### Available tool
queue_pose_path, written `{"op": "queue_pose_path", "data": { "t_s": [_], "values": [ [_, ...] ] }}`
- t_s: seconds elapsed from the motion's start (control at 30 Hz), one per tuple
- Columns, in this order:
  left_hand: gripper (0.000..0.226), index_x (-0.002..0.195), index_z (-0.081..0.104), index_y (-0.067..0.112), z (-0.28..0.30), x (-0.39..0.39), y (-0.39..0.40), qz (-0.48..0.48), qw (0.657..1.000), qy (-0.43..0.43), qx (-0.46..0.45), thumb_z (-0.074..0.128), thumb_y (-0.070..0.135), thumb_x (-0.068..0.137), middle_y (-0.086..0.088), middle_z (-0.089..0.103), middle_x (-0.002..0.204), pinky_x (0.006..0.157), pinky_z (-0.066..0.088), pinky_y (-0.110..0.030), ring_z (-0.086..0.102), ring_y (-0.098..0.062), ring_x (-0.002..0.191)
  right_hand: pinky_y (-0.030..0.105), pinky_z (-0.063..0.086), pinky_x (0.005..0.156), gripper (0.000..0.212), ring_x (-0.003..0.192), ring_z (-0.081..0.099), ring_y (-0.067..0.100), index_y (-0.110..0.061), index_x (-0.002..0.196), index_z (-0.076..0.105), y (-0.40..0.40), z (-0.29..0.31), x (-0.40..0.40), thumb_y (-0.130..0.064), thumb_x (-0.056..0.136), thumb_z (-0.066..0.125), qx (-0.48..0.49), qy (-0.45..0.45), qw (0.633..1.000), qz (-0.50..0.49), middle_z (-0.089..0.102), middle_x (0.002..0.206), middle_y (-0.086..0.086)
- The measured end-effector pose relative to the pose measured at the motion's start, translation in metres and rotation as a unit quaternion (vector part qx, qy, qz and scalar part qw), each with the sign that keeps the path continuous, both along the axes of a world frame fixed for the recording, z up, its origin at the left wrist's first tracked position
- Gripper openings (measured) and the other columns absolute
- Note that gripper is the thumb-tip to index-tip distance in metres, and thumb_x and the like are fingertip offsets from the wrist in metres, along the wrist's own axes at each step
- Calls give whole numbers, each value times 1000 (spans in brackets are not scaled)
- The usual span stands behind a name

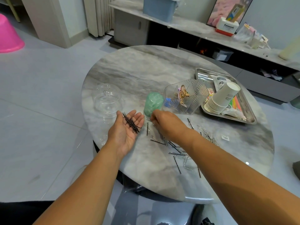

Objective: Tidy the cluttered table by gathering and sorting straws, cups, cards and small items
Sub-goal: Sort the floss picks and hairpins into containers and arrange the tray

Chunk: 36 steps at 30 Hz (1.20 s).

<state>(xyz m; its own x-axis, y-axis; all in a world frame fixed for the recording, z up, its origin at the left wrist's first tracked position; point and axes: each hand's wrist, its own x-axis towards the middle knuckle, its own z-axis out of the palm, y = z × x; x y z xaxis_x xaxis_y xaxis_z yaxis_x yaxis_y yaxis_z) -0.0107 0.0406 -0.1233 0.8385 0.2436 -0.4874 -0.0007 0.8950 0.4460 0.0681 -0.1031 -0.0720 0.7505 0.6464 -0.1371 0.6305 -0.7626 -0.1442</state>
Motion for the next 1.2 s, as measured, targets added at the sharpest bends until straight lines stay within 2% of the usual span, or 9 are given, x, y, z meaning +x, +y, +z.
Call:
{"op": "queue_pose_path", "data": {
  "t_s": [0.17, 0.37, 0.47, 0.57, 0.67, 0.8, 0.97, 1.03, 1.2],
  "values": [
    [58, 121, 63, 2, 0, 2, -2, -5, 1000, 5, -3, 32, 50, 108, -19, 70, 119, 94, 57, -36, 72, -26, 106, 31, 50, 76, 20, 84, 64, 16, -17, 117, 64, 5, 6, 0, -20, 97, 66, 194, 95, 972, -89, 70, 92, -1],
    [58, 125, 59, 0, 4, 0, 0, -7, 999, -15, -33, 33, 49, 108, -19, 72, 117, 78, 63, -30, 75, -24, 98, 33, 59, 74, 9, 76, 72, 21, -11, 97, 72, 32, 13, -15, -19, 94, 71, 297, 178, 924, -163, 75, 83, 6],
    [56, 122, 61, -1, 4, 0, -1, 3, 999, -9, -35, 35, 46, 108, -21, 70, 116, 82, 62, -31, 70, -30, 109, 37, 57, 73, 22, 81, 71, 27, -6, 84, 69, 28, 10, -11, -26, 87, 78, 181, 136, 947, -228, 72, 85, 11],
    [53, 118, 62, -1, 3, 0, -2, 12, 999, -8, -37, 36, 44, 108, -20, 72, 109, 76, 63, -31, 73, -29, 100, 27, 41, 54, 32, 75, 62, 24, -13, 78, 62, 24, -3, -21, -36, 74, 84, 41, 129, 960, -244, 63, 77, 4],
    [49, 117, 63, 1, 3, 0, -2, 8, 1000, 2, -27, 40, 44, 107, -15, 74, 102, 64, 61, -25, 75, -21, 83, 26, 39, 60, 27, 84, 64, 27, -13, 85, 63, 21, -13, -25, -31, 78, 83, 28, 128, 954, -268, 66, 87, 5],
    [36, 108, 67, 11, 3, -1, -3, -8, 999, 43, 20, 49, 42, 105, -1, 70, 79, 42, 41, -17, 57, -6, 55, 26, 29, 49, 24, 69, 49, 28, -15, 66, 44, 9, -7, -21, -11, 84, 60, 3, 121, 962, -246, 48, 69, 3],
    [23, 99, 62, 15, 4, 1, -4, -28, 996, 61, 59, 61, 38, 99, 6, 45, 60, 34, 25, -17, 31, -4, 42, 29, 39, 60, 22, 62, 46, 23, -7, 65, 53, -20, 19, -14, -15, 84, 61, 36, 189, 953, -236, 54, 63, 9],
    [23, 100, 60, 14, 4, 1, -8, -52, 993, 65, 83, 63, 37, 98, 7, 39, 58, 33, 23, -17, 28, -4, 40, 33, 45, 64, 27, 68, 55, 25, 4, 81, 64, -33, 34, -5, -22, 88, 61, 23, 210, 951, -224, 68, 77, 17],
    [29, 98, 61, 11, 14, 3, -30, -116, 987, 80, 78, 54, 39, 103, 6, 39, 55, 32, 21, -17, 28, -4, 38, 21, 31, 47, 14, 53, 50, 13, -16, 80, 50, -53, 63, 15, -22, 92, 53, -36, 435, 852, -288, 52, 68, 0]
  ]
}}
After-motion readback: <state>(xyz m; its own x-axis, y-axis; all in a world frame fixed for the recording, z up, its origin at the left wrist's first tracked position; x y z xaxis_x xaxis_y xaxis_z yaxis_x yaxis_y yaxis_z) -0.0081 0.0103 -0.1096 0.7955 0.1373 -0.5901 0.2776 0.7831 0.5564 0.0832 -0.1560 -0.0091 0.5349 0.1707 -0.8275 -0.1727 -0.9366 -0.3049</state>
